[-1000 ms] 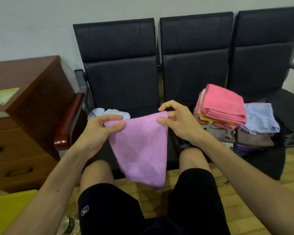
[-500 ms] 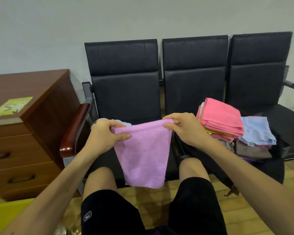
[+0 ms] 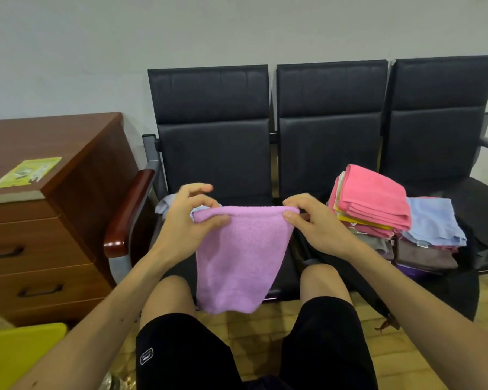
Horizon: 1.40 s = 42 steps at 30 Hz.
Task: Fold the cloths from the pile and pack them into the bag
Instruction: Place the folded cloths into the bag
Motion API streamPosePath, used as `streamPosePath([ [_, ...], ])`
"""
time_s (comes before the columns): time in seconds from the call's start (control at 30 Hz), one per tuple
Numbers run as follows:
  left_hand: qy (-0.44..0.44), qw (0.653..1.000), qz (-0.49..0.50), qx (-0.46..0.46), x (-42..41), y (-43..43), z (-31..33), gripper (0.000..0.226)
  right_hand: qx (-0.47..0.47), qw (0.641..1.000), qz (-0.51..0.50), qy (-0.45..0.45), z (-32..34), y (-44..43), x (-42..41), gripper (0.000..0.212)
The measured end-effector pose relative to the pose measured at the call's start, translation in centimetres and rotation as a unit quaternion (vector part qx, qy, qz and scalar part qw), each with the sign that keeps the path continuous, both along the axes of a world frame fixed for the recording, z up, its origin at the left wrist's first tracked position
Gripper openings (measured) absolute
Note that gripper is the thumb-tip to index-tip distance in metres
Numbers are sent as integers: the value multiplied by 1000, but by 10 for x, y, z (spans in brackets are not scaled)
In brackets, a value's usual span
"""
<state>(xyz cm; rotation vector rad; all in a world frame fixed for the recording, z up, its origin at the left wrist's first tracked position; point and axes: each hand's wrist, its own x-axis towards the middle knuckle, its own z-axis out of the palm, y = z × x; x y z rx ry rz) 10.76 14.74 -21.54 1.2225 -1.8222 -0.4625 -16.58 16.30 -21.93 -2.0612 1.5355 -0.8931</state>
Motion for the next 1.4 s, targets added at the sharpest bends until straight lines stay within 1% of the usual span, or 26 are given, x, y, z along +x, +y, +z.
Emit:
streamPosePath([
  [0.03,35,998,-35,24,-3,1,0,17,47,998,9,-43,-1,3,0,16],
  [0.1,92,993,-62,32,-13,3,0,38,91,977,6,-194,5,5,4,23],
  [0.13,119,991,-62,27,-19,4,1,43,85,953,-17,-290,9,6,8,27],
  [0.2,173,983,-58,10,-32,3,10,45,97,882,-71,-456,16,12,22,26],
  [0.23,193,980,-53,4,-36,2,16,44,116,867,-58,-481,10,18,29,17],
  [0.27,202,978,-47,-1,-39,-1,22,41,150,881,-24,-448,1,23,38,15],
  [0.3,201,979,-44,-2,-41,-3,28,35,200,900,20,-386,-13,27,47,33],
  [0.37,180,983,-37,-10,-37,-8,36,17,274,905,83,-314,-31,39,58,65],
  [0.43,147,989,1,-23,-27,-14,37,8,301,874,107,-368,-40,39,62,72],
  [0.53,68,994,85,-12,-12,-30,20,13,318,796,109,-503,-33,39,66,70],
  [0.6,44,988,122,85,-7,-42,-4,21,326,771,124,-532,-29,38,73,66],
  [0.63,84,978,112,157,-7,-44,-15,25,326,765,123,-542,-26,37,75,55],
  [0.67,170,953,84,237,-9,-43,-23,29,325,764,114,-546,-22,38,76,44],
  [0.7,285,904,40,317,-12,-40,-29,36,322,764,97,-550,-21,36,76,39],
  [0.77,491,761,-45,421,-17,-28,-35,53,317,762,66,-560,-16,34,73,41],
  [0.8,553,704,-71,440,-21,-24,-43,62,318,761,51,-563,-15,31,70,42],
  [0.87,621,618,-115,468,-30,-11,-58,82,319,756,26,-571,-15,26,65,50],
  [0.93,650,554,-151,498,-41,-1,-70,101,317,752,-9,-578,-11,22,62,55],
  [1.03,672,510,-177,506,-55,8,-75,105,362,700,-81,-610,-13,15,59,20],
  [1.07,675,504,-174,510,-59,10,-74,104,375,684,-100,-618,-10,16,59,12],
  [1.1,676,502,-169,513,-62,10,-73,103,378,672,-105,-628,-12,15,59,12],
  [1.17,668,506,-139,527,-70,14,-71,98,367,654,-102,-654,-14,15,59,30],
  [1.23,619,569,-91,534,-76,15,-68,85,334,653,-83,-674,-14,16,56,38],
  [1.3,543,659,-51,518,-80,13,-66,72,305,656,-49,-688,-13,18,55,29],
  [1.33,520,682,-58,511,-80,12,-66,65,303,656,-44,-690,-12,20,55,27],
  [1.4,490,701,-75,513,-80,12,-68,49,323,659,-46,-678,-16,19,52,26],
])
